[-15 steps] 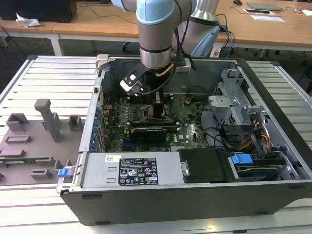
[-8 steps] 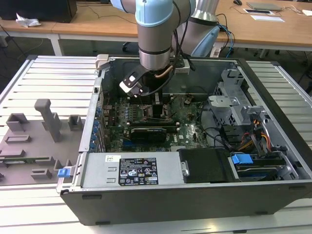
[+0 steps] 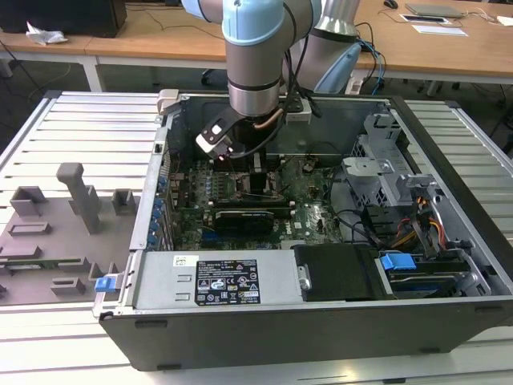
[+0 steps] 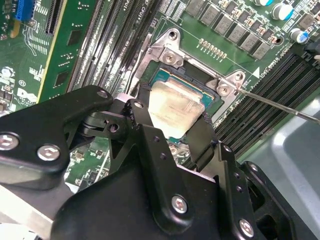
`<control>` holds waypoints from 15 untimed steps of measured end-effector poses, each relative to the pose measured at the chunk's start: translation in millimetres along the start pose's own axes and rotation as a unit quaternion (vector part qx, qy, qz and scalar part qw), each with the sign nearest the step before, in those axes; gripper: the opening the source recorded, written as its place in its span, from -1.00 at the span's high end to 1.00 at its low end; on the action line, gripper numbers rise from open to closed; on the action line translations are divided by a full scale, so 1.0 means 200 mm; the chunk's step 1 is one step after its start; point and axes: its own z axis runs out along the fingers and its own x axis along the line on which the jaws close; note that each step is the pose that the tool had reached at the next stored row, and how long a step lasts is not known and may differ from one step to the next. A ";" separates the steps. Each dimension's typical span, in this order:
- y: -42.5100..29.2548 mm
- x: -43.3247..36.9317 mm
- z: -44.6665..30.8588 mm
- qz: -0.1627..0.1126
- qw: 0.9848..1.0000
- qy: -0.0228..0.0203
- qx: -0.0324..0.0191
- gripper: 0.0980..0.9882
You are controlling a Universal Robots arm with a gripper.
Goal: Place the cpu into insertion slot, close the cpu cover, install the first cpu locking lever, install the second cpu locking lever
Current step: 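Place the cpu into insertion slot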
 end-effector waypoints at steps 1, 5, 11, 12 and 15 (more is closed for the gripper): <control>0.000 0.001 0.001 0.001 1.000 0.000 0.000 0.00; 0.000 0.002 0.003 0.002 1.000 0.000 0.000 0.00; 0.000 0.002 0.003 0.002 1.000 0.000 0.000 -0.16; 0.000 0.002 0.003 0.002 1.000 0.000 0.000 -0.16; 0.000 0.002 0.003 0.002 1.000 0.000 0.000 -0.16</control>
